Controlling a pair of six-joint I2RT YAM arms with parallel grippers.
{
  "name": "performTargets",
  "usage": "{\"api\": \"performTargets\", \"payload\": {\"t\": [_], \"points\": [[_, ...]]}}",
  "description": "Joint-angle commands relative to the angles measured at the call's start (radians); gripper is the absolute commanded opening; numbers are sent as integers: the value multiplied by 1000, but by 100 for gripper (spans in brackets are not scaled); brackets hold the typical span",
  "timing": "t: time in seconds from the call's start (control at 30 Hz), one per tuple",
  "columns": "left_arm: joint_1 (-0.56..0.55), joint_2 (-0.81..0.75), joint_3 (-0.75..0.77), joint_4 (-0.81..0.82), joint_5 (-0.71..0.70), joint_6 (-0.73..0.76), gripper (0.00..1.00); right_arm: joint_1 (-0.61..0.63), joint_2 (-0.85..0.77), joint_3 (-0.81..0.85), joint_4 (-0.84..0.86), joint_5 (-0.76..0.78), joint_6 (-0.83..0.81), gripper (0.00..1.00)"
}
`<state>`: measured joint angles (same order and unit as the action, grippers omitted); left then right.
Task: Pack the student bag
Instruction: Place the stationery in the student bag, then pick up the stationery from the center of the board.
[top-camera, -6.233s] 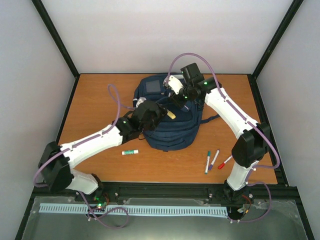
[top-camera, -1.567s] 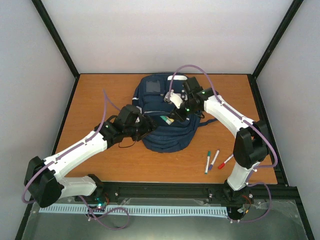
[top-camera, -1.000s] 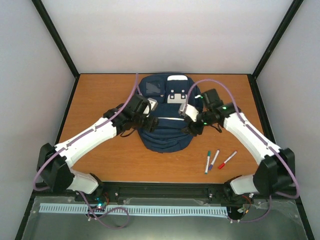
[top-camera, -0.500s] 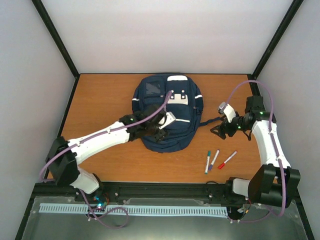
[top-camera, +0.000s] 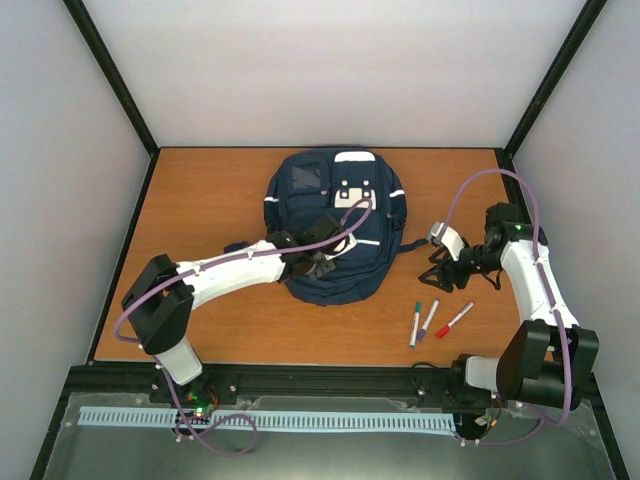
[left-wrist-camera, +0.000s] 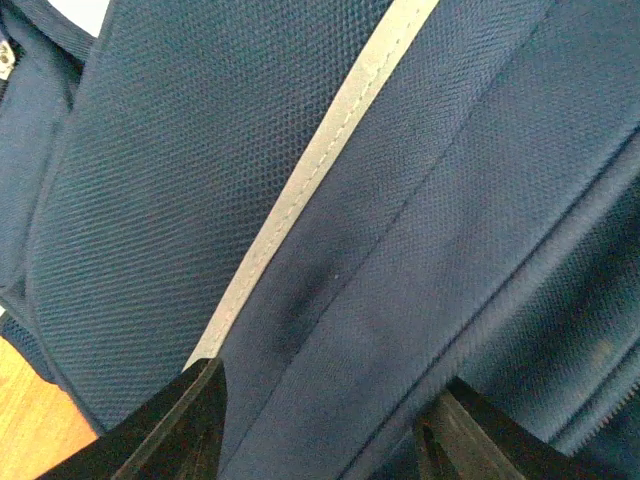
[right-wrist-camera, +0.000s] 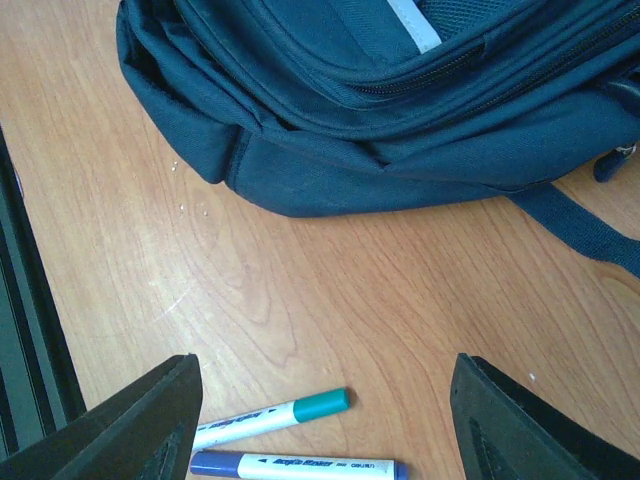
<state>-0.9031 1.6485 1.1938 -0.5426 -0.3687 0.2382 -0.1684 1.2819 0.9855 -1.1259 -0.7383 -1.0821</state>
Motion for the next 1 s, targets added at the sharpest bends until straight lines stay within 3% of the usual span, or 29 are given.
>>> {"api": "performTargets", "payload": {"t": [0.0,0.23,0.33,0.43,0.63,0.97], "points": [[-10,48,49,45,-54,31,51,-1,-19,-21,-5,-24,-62,69],[-28,47,45,126,-115,66,48,20,-40,-63,-11,27,-124,67],[-30,45,65,141,-132,60,35,51,-58,-99,-13,65,-188,66],[-29,48,89,147,-142,52,24,59,-57,-129,-80,61,-367,67],[-26,62,164,101,-114,2,1,132,-22,-145,-33,159,-399,59],[22,36,215,73,-14,-113,1,396,-116,-288,190,488,-408,57]]}}
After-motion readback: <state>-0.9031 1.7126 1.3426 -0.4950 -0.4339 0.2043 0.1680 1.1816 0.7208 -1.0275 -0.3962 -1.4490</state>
